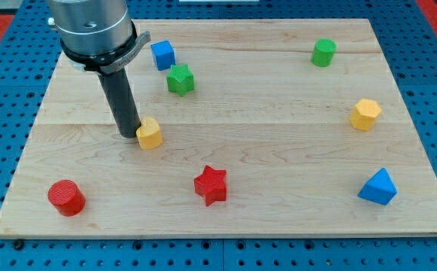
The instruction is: Move the yellow heart towards the center of the board
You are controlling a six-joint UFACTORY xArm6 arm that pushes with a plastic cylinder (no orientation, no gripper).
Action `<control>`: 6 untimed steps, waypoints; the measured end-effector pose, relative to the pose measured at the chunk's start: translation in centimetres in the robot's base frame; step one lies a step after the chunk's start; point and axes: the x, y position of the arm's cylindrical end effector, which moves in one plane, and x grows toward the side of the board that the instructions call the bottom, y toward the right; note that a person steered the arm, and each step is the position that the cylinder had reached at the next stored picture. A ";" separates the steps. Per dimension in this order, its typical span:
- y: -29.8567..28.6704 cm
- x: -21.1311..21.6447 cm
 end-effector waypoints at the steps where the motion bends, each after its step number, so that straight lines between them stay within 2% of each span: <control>1: -0.2 0.1; 2: -5.1 -1.4; 5: -3.7 3.6; 6: -1.8 3.5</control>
